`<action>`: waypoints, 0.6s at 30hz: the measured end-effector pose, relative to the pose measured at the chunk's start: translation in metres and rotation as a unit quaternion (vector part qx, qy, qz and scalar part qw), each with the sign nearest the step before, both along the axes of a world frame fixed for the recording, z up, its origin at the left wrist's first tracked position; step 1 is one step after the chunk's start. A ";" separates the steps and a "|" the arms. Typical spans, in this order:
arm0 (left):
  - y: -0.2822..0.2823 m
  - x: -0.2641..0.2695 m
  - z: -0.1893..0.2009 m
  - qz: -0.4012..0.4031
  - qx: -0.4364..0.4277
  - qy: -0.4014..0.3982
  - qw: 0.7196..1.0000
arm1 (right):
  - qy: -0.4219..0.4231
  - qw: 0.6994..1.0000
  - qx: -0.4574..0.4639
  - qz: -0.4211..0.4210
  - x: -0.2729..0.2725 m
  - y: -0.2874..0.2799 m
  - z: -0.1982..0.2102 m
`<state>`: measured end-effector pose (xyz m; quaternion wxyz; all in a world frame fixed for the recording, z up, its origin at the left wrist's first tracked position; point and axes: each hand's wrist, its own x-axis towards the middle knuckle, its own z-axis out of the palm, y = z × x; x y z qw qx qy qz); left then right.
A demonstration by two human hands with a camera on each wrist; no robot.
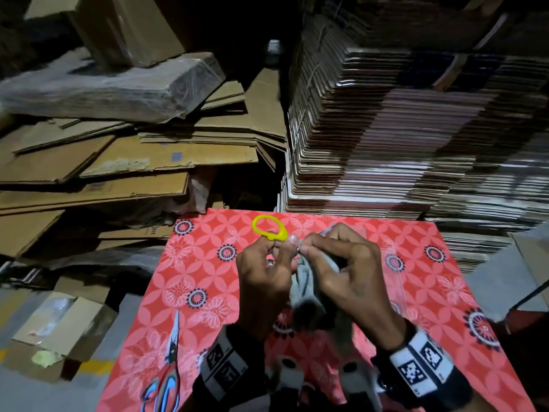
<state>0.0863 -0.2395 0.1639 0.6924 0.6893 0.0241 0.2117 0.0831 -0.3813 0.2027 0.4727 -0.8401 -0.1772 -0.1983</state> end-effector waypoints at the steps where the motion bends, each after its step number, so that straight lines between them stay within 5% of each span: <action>1: 0.000 0.000 0.000 -0.008 -0.005 0.000 1.000 | -0.003 1.000 0.000 0.014 0.002 -0.002 0.000; 6: 0.002 0.003 -0.006 -0.012 -0.004 0.024 1.000 | 0.010 0.997 0.015 -0.074 0.029 -0.020 0.002; 11: 0.003 0.003 -0.005 -0.023 -0.013 0.034 0.999 | -0.001 1.000 -0.017 0.018 0.002 0.002 0.001; 15: 0.003 0.004 -0.004 -0.025 -0.027 0.046 0.998 | 0.006 0.998 -0.001 -0.069 0.034 -0.023 0.004; 18: 0.003 0.004 -0.005 -0.018 -0.030 0.055 0.998 | 0.012 0.999 -0.007 -0.051 0.019 -0.011 0.002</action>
